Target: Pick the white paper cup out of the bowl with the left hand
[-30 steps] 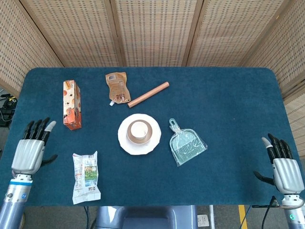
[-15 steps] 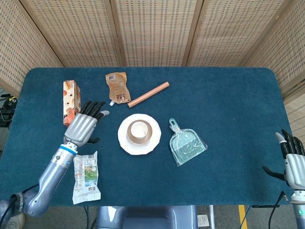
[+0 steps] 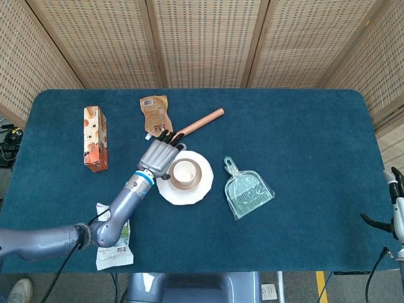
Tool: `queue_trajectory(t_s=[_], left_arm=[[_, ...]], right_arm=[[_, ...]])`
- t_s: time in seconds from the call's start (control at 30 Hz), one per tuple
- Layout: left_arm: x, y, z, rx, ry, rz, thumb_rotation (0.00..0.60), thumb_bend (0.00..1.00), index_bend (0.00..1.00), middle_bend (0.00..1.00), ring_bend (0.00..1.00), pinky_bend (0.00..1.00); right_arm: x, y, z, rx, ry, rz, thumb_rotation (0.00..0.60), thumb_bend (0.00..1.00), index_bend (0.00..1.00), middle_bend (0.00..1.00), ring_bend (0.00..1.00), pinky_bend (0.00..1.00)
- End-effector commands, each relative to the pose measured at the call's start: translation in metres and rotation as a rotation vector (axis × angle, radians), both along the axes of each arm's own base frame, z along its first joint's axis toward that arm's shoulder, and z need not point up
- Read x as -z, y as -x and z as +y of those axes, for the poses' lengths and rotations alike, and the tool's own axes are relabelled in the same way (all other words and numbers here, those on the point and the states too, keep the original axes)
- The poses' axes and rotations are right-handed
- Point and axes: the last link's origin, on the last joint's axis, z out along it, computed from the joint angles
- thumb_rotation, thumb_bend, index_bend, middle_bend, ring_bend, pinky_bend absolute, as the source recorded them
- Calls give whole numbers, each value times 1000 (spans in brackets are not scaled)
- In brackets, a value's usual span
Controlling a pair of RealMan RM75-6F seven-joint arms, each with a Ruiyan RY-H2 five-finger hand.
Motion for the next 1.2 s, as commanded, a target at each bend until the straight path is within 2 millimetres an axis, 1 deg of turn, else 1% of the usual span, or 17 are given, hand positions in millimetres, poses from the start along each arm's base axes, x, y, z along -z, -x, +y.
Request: queue_trajectory(t_s=[0.03, 0.23, 0.3, 0.37, 0.47, 0.6, 0.7, 0.83, 1.0, 1.1, 1.2], left_arm=[[13, -7, -1, 1, 32, 16, 600, 62, 226, 0, 0, 0], [21, -13, -3, 8, 50, 25, 600, 68, 231, 0, 0, 0], [23, -14, -3, 12, 54, 30, 600, 103, 251, 0, 0, 0], [25, -17, -4, 10, 57, 29, 600, 152, 294, 0, 0, 0], [27, -18, -5, 6, 63, 26, 600, 186, 364, 0, 0, 0], [26, -18, -6, 3, 65, 24, 600, 201, 417, 0, 0, 0], [23, -18, -7, 1, 63, 10, 600, 237, 449, 0, 0, 0], [13, -17, -6, 8, 49, -2, 600, 285, 465, 0, 0, 0], [-9, -20, -5, 15, 16, -46, 600, 287, 464, 0, 0, 0], [-29, -20, -6, 30, -18, -75, 600, 286, 460, 0, 0, 0], [-52, -13, -9, 48, -59, -73, 600, 287, 457, 0, 0, 0]], right_arm=[[-1, 1, 0, 5, 5, -3, 600, 125, 0, 0, 0, 0], [-3, 2, 0, 6, 13, -6, 600, 126, 0, 0, 0, 0], [-3, 2, 0, 6, 15, -6, 600, 126, 0, 0, 0, 0], [-4, 3, 0, 8, 17, -9, 600, 126, 0, 0, 0, 0], [-5, 2, 0, 4, 21, -9, 600, 125, 0, 0, 0, 0], [-6, 2, 1, 1, 28, -12, 600, 126, 0, 0, 0, 0], [-6, 2, 1, 0, 31, -12, 600, 126, 0, 0, 0, 0], [-7, 2, 2, 0, 34, -11, 600, 126, 0, 0, 0, 0], [-8, 1, 2, -1, 39, -10, 600, 126, 0, 0, 0, 0], [-9, 1, 3, -1, 41, -11, 600, 126, 0, 0, 0, 0], [-9, 0, 3, -6, 41, -9, 600, 126, 0, 0, 0, 0]])
